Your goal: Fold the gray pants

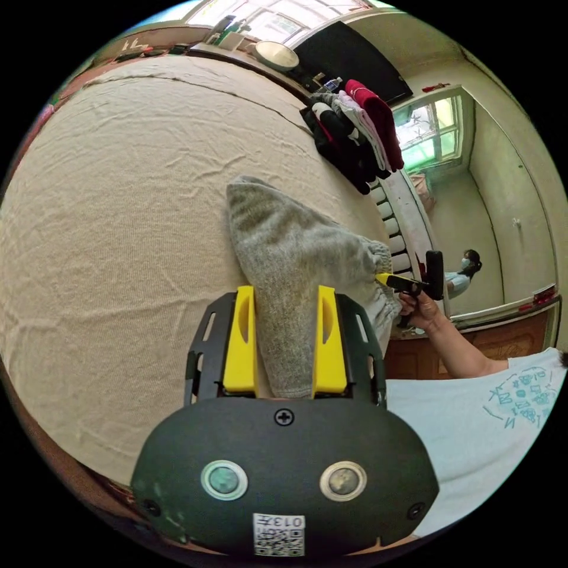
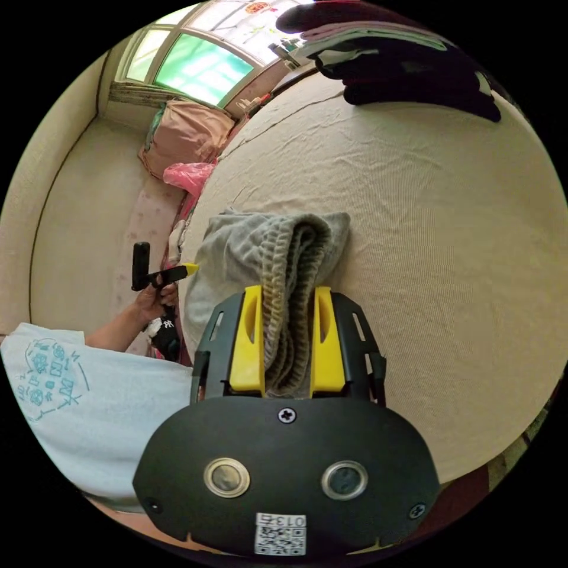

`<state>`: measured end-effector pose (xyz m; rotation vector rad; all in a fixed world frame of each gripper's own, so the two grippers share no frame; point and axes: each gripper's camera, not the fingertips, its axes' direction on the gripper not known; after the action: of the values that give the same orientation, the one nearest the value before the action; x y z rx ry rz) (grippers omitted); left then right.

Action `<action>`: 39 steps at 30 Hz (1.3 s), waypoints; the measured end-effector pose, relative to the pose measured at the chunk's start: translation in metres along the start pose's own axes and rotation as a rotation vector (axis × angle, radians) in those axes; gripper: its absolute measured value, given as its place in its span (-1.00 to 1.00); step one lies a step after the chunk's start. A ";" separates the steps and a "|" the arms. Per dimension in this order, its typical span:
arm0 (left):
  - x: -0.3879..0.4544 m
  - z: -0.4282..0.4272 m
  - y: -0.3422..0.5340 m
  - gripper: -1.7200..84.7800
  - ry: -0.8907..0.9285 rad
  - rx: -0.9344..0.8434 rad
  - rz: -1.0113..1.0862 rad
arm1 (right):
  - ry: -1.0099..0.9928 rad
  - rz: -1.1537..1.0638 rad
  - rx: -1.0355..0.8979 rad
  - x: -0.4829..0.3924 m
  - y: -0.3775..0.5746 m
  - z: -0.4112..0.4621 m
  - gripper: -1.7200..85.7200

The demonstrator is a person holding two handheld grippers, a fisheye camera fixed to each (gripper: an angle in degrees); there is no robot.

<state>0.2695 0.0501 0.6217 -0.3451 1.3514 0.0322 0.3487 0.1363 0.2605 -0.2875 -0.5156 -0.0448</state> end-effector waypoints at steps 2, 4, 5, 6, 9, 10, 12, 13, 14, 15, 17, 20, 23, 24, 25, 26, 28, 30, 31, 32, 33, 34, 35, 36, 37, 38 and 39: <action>-0.014 0.003 0.000 -0.63 0.078 0.023 -0.082 | -0.020 0.019 0.010 0.006 0.001 0.003 -0.67; -0.018 0.002 -0.002 -0.63 0.121 0.037 -0.117 | -0.063 0.058 0.017 0.016 0.002 0.005 -0.67; -0.016 0.002 -0.004 -0.65 0.100 0.024 -0.105 | -0.080 0.072 0.020 0.020 0.003 0.007 -0.67; -0.014 0.002 -0.005 -0.68 0.076 0.011 -0.092 | -0.085 0.075 0.024 0.020 0.004 0.008 -0.69; 0.005 -0.006 -0.006 -0.76 0.008 0.019 -0.048 | 0.016 0.000 0.028 -0.001 0.003 0.008 -0.73; 0.018 -0.010 -0.005 -0.77 -0.028 0.033 -0.027 | 0.044 -0.015 0.028 -0.008 0.004 0.008 -0.74; 0.034 -0.017 0.000 -0.78 -0.040 0.061 -0.002 | 0.149 -0.067 0.049 -0.036 0.008 0.007 -0.75; 0.044 -0.022 0.004 -0.78 -0.023 0.081 0.016 | 0.172 -0.084 0.059 -0.044 0.010 0.006 -0.75; 0.052 -0.027 0.008 -0.78 -0.001 0.093 0.021 | 0.208 -0.116 0.079 -0.058 0.014 0.003 -0.75; 0.056 -0.029 0.010 -0.78 0.010 0.098 0.022 | 0.227 -0.138 0.097 -0.069 0.018 0.000 -0.76; 0.079 -0.038 0.013 -0.79 0.013 0.113 0.072 | 0.238 -0.160 0.126 -0.081 0.023 -0.008 -0.76; 0.112 -0.048 -0.002 -0.79 0.022 0.152 0.169 | 0.246 -0.172 0.204 -0.091 0.020 -0.037 -0.76; 0.147 -0.058 -0.045 -0.79 0.076 0.212 0.280 | 0.273 -0.193 0.317 -0.094 -0.004 -0.092 -0.76; 0.155 -0.060 -0.057 -0.79 0.083 0.223 0.307 | 0.296 -0.220 0.363 -0.096 -0.020 -0.120 -0.76; 0.173 -0.063 -0.085 -0.79 0.095 0.249 0.355 | 0.312 -0.238 0.386 -0.098 -0.029 -0.134 -0.76; 0.193 -0.068 -0.115 -0.79 0.114 0.277 0.398 | 0.344 -0.274 0.434 -0.101 -0.048 -0.163 -0.76; 0.227 -0.075 -0.162 -0.79 0.130 0.328 0.493 | 0.383 -0.320 0.515 -0.104 -0.081 -0.206 -0.76; 0.260 -0.079 -0.211 -0.78 0.127 0.360 0.551 | 0.424 -0.329 0.602 -0.099 -0.131 -0.259 -0.76; 0.281 -0.079 -0.243 -0.78 0.136 0.380 0.584 | 0.434 -0.330 0.619 -0.096 -0.144 -0.270 -0.76; 0.300 -0.076 -0.275 -0.78 0.124 0.386 0.616 | 0.454 -0.323 0.648 -0.088 -0.172 -0.289 -0.76; 0.308 -0.073 -0.291 -0.78 0.115 0.387 0.613 | 0.455 -0.292 0.663 -0.075 -0.200 -0.306 -0.77; 0.323 -0.065 -0.320 -0.78 0.113 0.378 0.617 | 0.443 -0.271 0.667 -0.068 -0.214 -0.314 -0.77; 0.337 -0.055 -0.347 -0.78 0.090 0.366 0.624 | 0.426 -0.229 0.675 -0.052 -0.242 -0.328 -0.76; 0.342 -0.049 -0.359 -0.78 0.068 0.366 0.622 | 0.435 -0.198 0.669 -0.037 -0.269 -0.337 -0.76; 0.351 -0.036 -0.383 -0.78 0.036 0.345 0.616 | 0.446 -0.188 0.655 -0.030 -0.283 -0.339 -0.76; 0.356 -0.019 -0.404 -0.78 0.002 0.305 0.595 | 0.460 -0.161 0.627 -0.015 -0.309 -0.339 -0.76; 0.358 -0.011 -0.412 -0.78 -0.028 0.296 0.584 | 0.492 -0.143 0.595 -0.001 -0.331 -0.333 -0.76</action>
<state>0.4310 -0.4065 0.3697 0.3051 1.3674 0.3181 0.4697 -0.2751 0.0688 0.3412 -0.0433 -0.0956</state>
